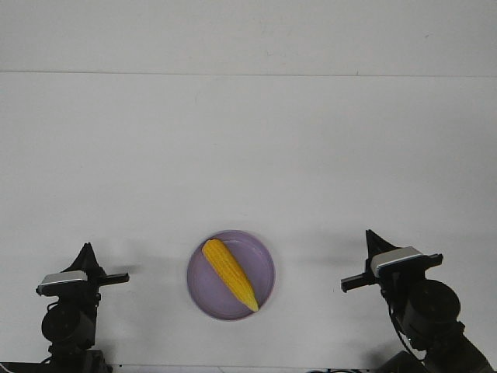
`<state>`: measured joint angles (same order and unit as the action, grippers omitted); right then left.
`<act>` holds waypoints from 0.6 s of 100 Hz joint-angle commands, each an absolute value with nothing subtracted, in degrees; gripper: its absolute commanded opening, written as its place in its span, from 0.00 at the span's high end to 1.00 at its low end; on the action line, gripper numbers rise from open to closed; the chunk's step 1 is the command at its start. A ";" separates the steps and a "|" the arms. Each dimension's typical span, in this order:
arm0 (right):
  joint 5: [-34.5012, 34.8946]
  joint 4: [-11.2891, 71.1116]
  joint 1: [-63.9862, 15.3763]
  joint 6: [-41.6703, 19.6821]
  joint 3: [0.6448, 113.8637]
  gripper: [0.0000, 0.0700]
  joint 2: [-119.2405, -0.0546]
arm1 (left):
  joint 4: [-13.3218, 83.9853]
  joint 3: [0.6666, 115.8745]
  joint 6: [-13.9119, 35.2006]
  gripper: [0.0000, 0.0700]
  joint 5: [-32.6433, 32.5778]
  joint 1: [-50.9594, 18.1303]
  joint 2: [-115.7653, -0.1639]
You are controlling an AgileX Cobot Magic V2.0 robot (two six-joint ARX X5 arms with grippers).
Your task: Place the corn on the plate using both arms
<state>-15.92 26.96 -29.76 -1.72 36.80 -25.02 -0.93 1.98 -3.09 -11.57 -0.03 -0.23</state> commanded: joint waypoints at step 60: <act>0.64 7.68 1.63 1.08 0.73 0.98 -0.05 | -1.76 0.80 -3.42 0.98 -11.35 0.05 -0.16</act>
